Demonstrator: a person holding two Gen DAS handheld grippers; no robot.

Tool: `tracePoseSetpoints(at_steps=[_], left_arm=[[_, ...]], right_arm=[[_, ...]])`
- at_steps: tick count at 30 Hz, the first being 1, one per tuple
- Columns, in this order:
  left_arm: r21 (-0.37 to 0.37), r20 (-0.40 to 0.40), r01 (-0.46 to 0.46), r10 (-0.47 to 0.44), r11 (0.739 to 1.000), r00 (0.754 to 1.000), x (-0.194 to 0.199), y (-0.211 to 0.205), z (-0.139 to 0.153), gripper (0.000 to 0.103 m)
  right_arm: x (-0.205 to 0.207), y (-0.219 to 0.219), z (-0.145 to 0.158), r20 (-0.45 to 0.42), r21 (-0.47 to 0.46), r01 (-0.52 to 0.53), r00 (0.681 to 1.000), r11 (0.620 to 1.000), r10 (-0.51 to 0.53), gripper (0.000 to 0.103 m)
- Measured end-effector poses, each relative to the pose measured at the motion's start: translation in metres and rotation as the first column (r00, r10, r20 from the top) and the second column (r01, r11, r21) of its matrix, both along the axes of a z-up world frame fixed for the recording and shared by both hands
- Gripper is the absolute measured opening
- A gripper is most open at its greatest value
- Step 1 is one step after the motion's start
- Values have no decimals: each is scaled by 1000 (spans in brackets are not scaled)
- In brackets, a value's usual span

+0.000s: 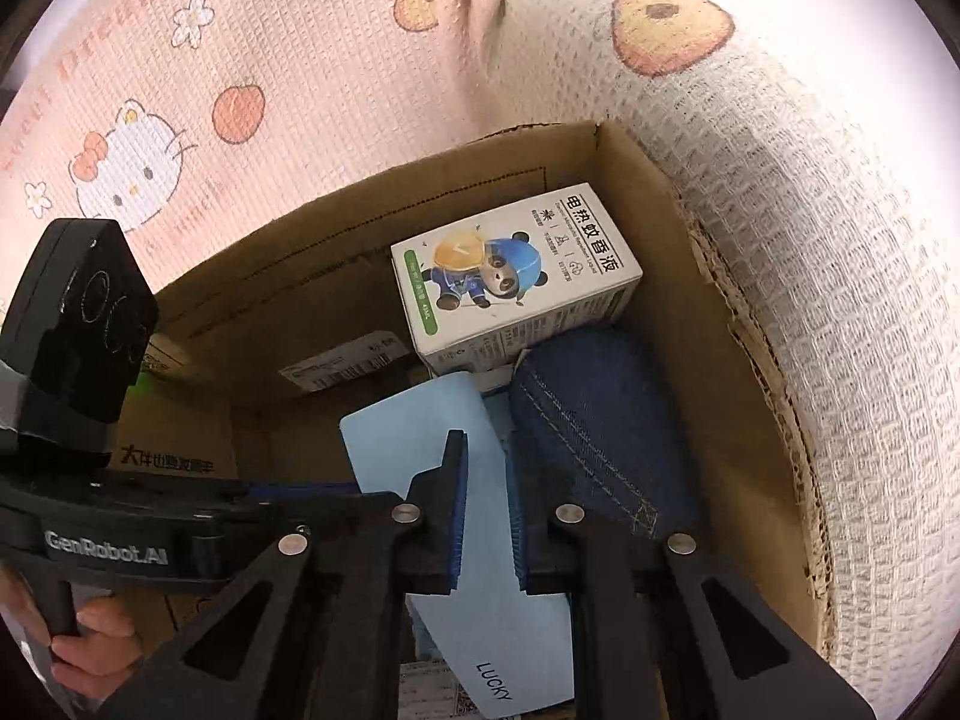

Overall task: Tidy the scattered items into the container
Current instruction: 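Open both grippers to release the LUCKY case in the box, then raise both grippers up out of the box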

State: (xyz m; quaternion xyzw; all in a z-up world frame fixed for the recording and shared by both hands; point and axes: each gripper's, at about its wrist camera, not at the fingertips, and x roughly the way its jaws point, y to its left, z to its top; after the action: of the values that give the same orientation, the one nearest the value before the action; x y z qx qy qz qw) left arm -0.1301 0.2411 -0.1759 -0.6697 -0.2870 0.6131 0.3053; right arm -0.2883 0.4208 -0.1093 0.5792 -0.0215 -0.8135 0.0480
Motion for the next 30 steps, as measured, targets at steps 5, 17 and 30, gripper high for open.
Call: tracePoseSetpoints(at_steps=[5, 17, 30], left_arm=[[33, 1, 1, -1, 999, 1000, -2, -2, -2, 21], [-10, -33, 28, -29, 1000, 999, 5, -1, 4, 22], [-240, -320, 146, -220, 960, 922, 25, -14, 65, 42]], right_arm=[[10, -12, 5, -14, 146, -19, 1000, 989, 22, 10], [13, -21, 8, -6, 160, 0, 1000, 987, 1, 10], [51, -53, 43, -31, 264, 46, 999, 963, -40, 10]])
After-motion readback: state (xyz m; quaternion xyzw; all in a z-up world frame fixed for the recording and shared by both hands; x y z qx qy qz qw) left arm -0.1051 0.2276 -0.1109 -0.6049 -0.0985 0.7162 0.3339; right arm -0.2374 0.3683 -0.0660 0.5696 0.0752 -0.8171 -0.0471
